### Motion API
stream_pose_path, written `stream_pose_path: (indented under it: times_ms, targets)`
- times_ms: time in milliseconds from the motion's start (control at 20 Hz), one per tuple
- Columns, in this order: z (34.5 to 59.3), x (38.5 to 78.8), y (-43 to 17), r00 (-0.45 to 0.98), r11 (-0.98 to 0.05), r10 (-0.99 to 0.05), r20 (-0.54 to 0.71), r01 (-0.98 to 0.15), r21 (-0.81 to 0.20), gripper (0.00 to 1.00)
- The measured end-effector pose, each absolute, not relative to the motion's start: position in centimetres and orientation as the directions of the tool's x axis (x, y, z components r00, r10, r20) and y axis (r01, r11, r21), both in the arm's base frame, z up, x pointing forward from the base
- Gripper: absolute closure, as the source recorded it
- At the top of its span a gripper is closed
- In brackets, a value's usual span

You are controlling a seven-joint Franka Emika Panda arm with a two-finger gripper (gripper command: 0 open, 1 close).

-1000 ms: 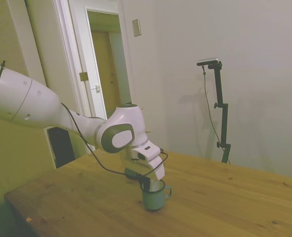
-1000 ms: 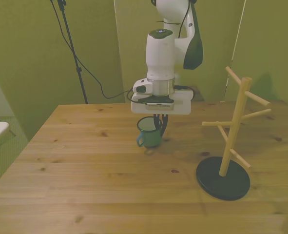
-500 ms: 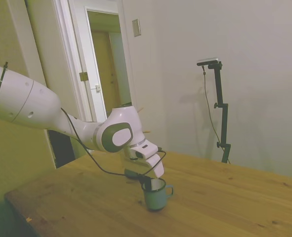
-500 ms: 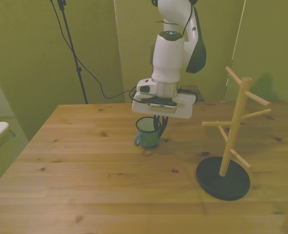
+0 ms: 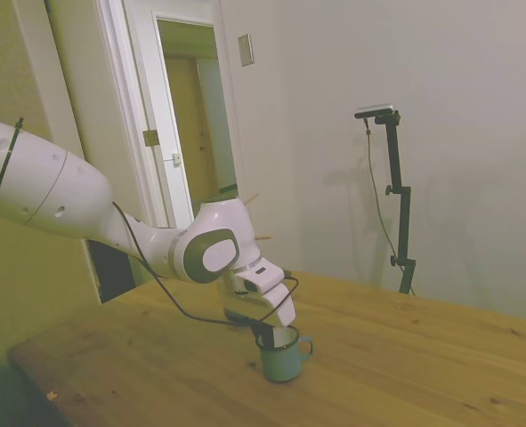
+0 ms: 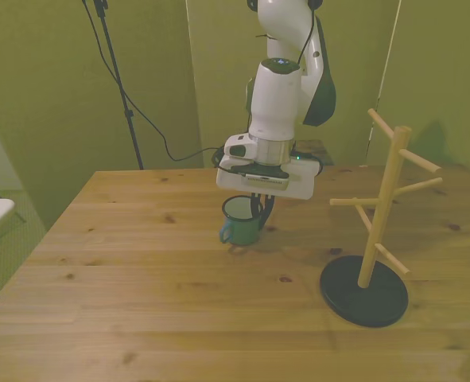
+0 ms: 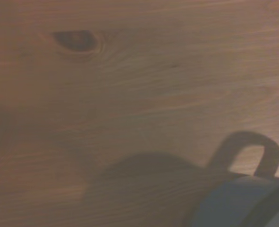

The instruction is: Unload the mug

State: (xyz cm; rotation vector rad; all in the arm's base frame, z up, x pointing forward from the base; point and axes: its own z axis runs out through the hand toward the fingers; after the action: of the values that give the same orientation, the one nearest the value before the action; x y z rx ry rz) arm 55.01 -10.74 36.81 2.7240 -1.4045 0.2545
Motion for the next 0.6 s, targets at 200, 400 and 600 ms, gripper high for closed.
stream_pose_path:
  times_ms: [200, 400, 600]
  targets:
    - [36.79, 55.00, -10.73, 0.568, -0.579, -0.805, 0.174, -0.815, -0.019, 0.00]
    - [36.80, 54.91, -10.82, 0.565, -0.577, -0.807, 0.173, -0.817, -0.019, 0.00]
    - [37.16, 54.75, -10.98, 0.563, -0.575, -0.808, 0.174, -0.818, -0.021, 0.00]
